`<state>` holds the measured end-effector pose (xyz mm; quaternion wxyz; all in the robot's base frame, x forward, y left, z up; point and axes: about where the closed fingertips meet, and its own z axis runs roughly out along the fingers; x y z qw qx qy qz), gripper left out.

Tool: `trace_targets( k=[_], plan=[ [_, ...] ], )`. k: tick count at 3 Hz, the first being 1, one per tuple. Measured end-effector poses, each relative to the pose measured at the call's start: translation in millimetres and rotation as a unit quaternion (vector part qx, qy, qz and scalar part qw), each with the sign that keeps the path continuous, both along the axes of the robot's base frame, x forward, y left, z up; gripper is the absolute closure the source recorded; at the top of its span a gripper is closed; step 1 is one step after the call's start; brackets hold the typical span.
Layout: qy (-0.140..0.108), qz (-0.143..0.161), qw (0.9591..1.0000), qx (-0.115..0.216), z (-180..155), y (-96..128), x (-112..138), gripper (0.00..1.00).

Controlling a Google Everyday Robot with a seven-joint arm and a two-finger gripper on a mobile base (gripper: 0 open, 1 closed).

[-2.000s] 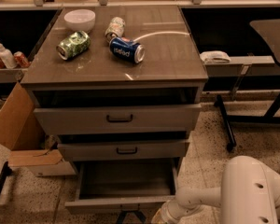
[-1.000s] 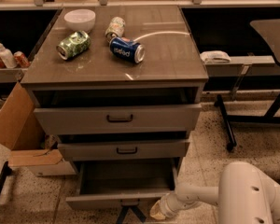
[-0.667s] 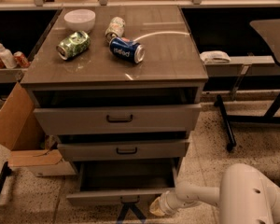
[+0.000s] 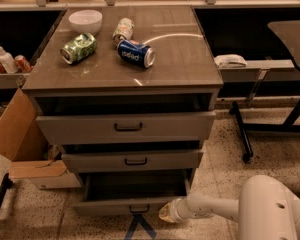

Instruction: Close bottom drawer

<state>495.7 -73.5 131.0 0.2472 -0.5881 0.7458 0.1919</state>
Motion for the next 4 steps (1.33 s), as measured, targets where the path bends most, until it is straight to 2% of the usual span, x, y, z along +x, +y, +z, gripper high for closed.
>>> trace_targets(
  k=[1,2,4],
  plan=[
    [-0.022,-0.003,0.9997,-0.004,6,4,16,1.0],
    [-0.034,-0.011,0.9994,-0.007,7,6,32,1.0],
    [-0.046,-0.012,0.9989,-0.001,8,13,65,1.0]
  ],
)
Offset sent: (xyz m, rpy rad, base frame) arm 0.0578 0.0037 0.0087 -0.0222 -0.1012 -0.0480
